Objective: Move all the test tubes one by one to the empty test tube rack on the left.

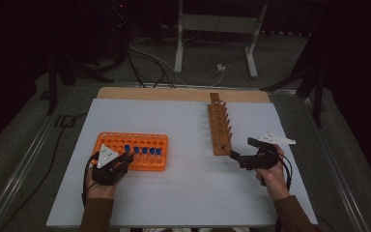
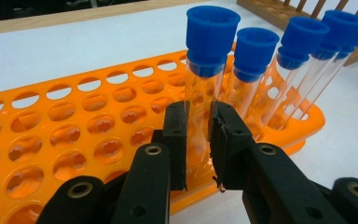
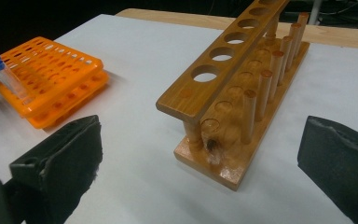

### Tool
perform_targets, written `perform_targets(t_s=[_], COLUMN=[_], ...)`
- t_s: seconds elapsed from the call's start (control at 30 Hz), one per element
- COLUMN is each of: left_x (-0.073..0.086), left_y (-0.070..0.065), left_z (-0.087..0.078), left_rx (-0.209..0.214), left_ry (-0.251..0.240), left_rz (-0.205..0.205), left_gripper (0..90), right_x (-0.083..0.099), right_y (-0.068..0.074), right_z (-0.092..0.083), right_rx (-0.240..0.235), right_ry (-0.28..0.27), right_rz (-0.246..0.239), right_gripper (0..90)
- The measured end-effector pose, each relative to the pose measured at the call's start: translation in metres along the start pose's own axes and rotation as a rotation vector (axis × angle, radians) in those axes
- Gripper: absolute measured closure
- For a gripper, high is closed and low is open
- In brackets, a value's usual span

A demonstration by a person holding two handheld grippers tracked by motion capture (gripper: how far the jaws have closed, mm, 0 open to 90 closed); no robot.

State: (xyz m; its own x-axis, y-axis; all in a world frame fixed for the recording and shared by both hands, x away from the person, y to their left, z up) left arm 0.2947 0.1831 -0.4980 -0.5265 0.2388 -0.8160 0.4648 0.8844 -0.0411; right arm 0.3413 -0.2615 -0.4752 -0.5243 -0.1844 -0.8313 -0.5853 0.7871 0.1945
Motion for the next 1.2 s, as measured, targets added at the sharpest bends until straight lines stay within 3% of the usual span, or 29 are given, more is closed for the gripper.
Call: perform_targets(t_s=[0.2,0.5,0.63,0.83,1.0,1.2], left_x=[0.004,0.006,0.007,0.003,0.002,-0.002], left_y=[-0.004,-0.002,-0.001,0.008,0.014,0.021], left_z=[0.005,0.006,0.005,-0.009,-0.021,-0.034], left_rx=[-0.025,-0.014,-0.003,0.021,0.036,0.008], left_ry=[0.073,0.068,0.053,-0.045,-0.127,-0.218], left_rz=[0.042,0.02,0.003,-0.046,-0.06,-0.062], left_gripper=[78.5,78.0,71.8,61.0,51.7,39.6], right_x=[0.001,0.001,0.001,0.002,0.008,0.016], right_y=[0.003,0.005,0.005,0.003,0.006,0.01], right_z=[0.001,0.0,-0.003,-0.011,-0.015,-0.022], right_rx=[0.001,0.007,0.004,0.002,-0.001,0.014], right_ry=[0.006,0.008,-0.005,-0.031,-0.054,-0.094], right_rz=[-0.006,-0.022,-0.017,0.0,-0.011,-0.04], right_gripper=[0.0,0.0,0.0,0.0,0.0,0.0])
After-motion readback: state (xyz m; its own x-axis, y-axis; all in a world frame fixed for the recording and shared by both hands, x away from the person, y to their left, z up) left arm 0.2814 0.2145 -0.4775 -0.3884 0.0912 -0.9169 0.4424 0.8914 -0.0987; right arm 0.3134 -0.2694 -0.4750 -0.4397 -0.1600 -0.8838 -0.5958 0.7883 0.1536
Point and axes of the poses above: each handheld gripper's, and its own axes: z roughly forward along the jaws, x roughly out of its underside, y roughly to its left, the point moved 3 cm from there along z, roughly forward along the jaws, and after that the axes turned 3 degrees about y, right-handed, at the moved point
